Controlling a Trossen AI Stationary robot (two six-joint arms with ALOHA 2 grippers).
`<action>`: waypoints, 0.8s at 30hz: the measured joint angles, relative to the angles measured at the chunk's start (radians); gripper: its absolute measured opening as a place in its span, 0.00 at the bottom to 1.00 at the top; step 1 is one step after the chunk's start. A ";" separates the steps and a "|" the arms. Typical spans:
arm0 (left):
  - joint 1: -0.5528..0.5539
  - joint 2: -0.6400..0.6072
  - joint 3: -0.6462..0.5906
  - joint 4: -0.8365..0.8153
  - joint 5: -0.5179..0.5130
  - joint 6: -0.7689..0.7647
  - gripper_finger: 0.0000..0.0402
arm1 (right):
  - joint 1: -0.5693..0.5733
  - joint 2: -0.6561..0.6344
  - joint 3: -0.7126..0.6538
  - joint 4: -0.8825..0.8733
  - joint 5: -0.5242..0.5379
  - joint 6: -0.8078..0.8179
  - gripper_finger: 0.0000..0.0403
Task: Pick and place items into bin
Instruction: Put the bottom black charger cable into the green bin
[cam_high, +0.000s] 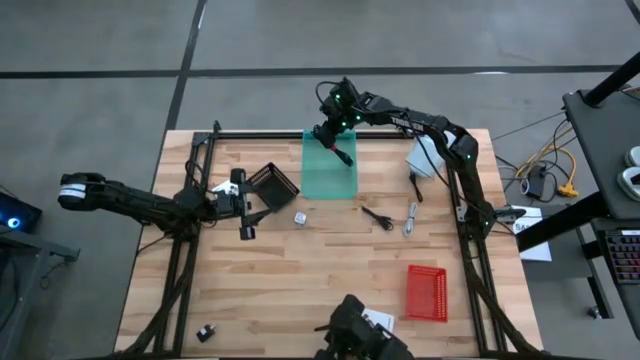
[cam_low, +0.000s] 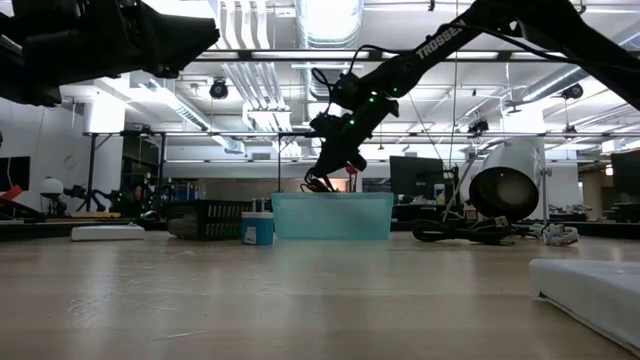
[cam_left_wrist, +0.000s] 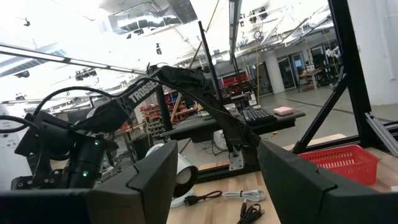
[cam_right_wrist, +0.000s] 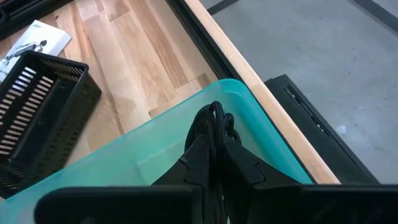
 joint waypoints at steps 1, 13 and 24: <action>0.000 0.000 0.000 0.000 0.000 0.000 0.52 | 0.000 0.000 0.000 0.001 0.000 -0.003 0.06; 0.000 0.000 0.000 0.001 0.000 0.000 0.52 | 0.000 -0.002 0.000 0.002 0.002 -0.003 0.22; 0.000 0.000 -0.003 0.001 0.000 0.000 0.52 | 0.010 -0.109 0.000 -0.197 -0.129 -0.058 0.24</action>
